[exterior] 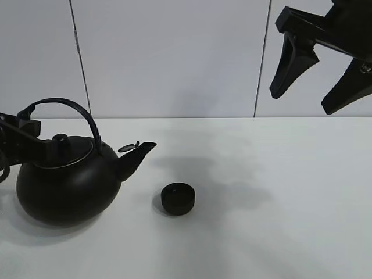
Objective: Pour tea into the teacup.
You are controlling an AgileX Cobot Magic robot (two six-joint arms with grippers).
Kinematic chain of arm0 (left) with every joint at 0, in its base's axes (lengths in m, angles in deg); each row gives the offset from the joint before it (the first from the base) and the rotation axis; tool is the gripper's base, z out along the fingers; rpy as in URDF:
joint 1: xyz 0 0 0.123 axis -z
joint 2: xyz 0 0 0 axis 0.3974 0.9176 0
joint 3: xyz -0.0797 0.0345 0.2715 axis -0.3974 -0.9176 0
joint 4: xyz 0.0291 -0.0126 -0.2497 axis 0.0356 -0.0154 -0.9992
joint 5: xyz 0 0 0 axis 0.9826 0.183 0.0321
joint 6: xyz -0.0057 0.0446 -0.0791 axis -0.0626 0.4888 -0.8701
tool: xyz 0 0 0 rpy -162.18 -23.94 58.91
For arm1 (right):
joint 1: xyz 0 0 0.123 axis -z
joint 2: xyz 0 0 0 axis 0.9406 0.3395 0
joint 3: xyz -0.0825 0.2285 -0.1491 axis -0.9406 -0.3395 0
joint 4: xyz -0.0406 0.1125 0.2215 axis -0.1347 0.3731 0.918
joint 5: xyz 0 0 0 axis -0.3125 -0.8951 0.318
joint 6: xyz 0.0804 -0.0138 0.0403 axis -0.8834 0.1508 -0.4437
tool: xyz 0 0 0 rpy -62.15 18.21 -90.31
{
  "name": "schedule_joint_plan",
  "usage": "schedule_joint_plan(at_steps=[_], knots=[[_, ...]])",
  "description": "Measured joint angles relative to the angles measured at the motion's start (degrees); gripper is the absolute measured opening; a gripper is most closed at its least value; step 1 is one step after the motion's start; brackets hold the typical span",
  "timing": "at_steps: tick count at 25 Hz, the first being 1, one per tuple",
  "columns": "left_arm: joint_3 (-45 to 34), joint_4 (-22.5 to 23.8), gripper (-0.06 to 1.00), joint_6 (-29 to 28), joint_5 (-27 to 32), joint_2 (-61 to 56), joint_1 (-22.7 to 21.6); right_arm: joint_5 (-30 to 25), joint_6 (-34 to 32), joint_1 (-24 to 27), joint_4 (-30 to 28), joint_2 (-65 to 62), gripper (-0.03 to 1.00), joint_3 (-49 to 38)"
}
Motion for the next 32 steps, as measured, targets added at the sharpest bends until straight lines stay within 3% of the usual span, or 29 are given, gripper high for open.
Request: schedule_joint_plan(at_steps=[8, 32], knots=[[0.25, 1.63, 0.11, -2.75, -3.17, 5.72, 0.00, -0.05, 0.00, 0.00, 0.06, 0.00, 0.54, 0.00], [-1.31, 1.62, 0.11, -3.82, -4.89, 5.81, 0.00, 1.04, 0.00, 0.00, 0.14, 0.00, 0.54, 0.00]])
